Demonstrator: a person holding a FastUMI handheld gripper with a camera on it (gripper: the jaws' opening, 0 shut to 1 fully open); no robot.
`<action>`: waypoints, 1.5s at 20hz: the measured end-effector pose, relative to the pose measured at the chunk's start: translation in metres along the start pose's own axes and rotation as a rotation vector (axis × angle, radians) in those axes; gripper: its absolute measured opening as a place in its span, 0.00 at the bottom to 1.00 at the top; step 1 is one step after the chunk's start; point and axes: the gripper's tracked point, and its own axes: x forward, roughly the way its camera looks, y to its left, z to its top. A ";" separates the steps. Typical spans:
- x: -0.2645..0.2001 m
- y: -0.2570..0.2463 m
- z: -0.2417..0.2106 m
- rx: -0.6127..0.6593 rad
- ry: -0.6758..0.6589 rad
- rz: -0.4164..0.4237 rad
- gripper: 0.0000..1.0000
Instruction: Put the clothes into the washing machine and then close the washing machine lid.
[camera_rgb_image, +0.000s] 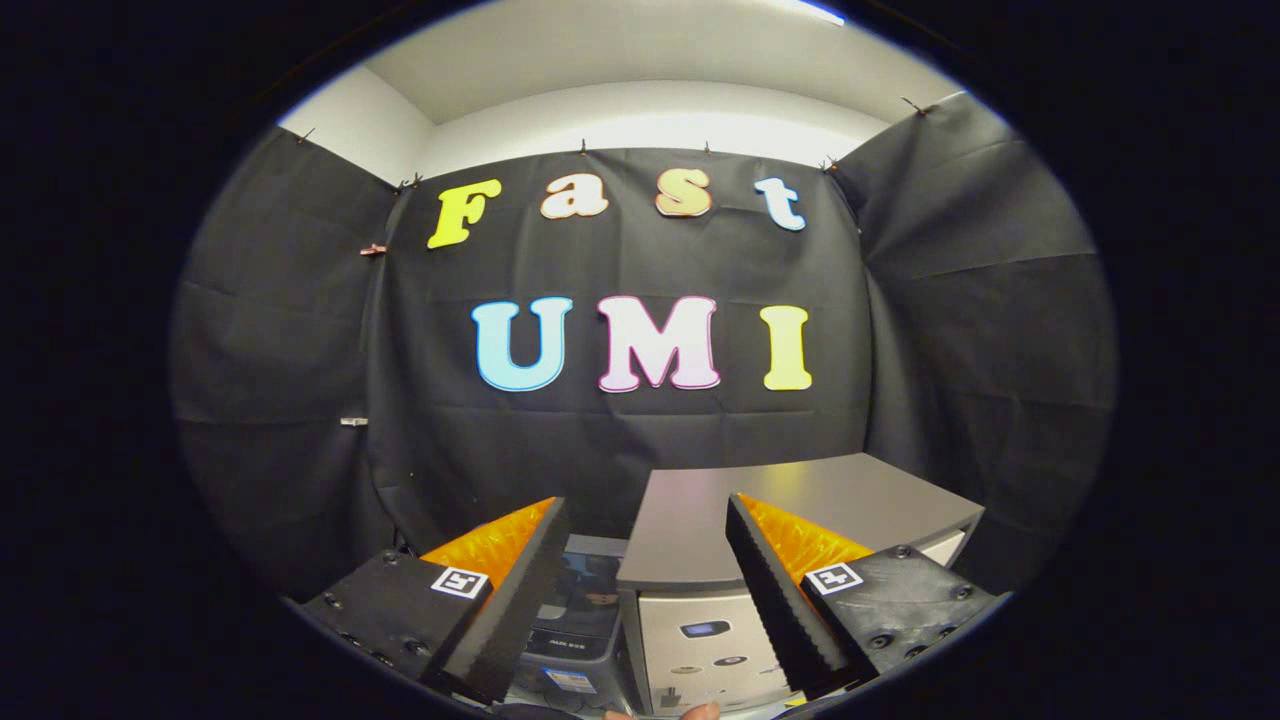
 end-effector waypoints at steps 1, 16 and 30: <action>-0.004 -0.005 -0.001 0.004 -0.002 -0.010 0.99; -0.030 -0.043 -0.009 0.003 -0.004 -0.099 0.99; -0.032 -0.054 -0.011 0.006 0.003 -0.115 0.99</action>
